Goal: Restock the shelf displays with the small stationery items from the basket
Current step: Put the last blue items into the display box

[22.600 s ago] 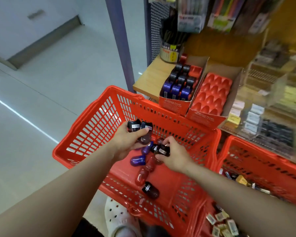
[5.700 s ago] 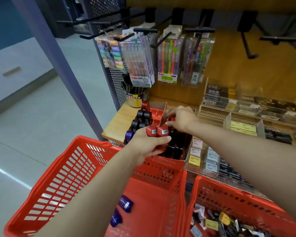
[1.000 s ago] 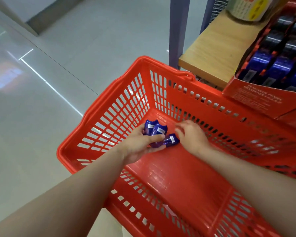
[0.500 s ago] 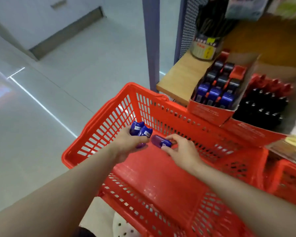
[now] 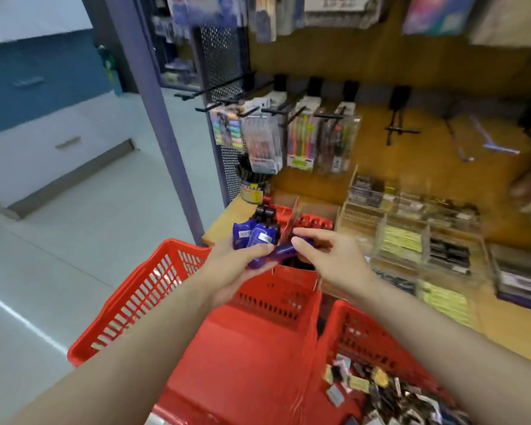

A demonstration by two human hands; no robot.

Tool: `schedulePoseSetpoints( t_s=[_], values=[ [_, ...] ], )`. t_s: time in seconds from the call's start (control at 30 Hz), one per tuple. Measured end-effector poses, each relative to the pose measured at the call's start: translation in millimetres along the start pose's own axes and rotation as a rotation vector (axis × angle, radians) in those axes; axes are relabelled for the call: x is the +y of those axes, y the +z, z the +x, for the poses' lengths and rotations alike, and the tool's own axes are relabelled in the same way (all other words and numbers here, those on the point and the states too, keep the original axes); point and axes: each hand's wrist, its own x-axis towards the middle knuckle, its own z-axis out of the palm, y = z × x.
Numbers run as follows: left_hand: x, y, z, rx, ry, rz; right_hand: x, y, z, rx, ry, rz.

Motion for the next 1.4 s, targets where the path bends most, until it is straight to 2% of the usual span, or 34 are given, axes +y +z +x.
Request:
schedulePoseSetpoints(
  t_s=[0.13,0.23,0.4,0.6,0.77,0.97,1.13,1.2,1.3,1.4],
  values=[
    [-11.5,28.6,21.1,0.019,0.011,0.122,1.2,-44.5,25.6,0.107,0.066,-0.107],
    [-19.0,30.7,45.9,0.053,0.028,0.29,7.7,-69.9,59.9,0.18,0.023,-0.355],
    [-23.8,20.0,102.2,0.135,0.011,0.334,13.9,-63.1,134.4,0.162,-0.05,-0.608],
    [-36.2,11.9,124.4,0.091,-0.003,0.36,26.8,-20.6,188.5,0.093,0.049,-0.76],
    [-38.5,8.5,126.8,0.07,0.005,0.39,44.3,-8.1,196.7,0.055,0.134,-0.765],
    [-38.6,9.1,125.0,0.068,-0.008,0.407,55.0,-4.0,203.3,-0.031,0.15,-0.757],
    [-37.2,13.5,122.1,0.093,-0.015,0.386,47.0,-9.8,201.0,-0.232,0.122,-0.885],
    [-36.7,17.4,121.2,0.126,-0.014,0.349,35.6,-25.5,195.0,-0.242,0.08,-0.845],
    [-34.2,26.0,120.5,0.188,0.016,0.288,24.3,-48.9,175.6,-0.153,0.037,-0.528],
    [-32.2,41.4,120.7,0.188,0.072,0.295,16.0,-52.6,143.8,-0.275,0.12,-0.26]
  ],
)
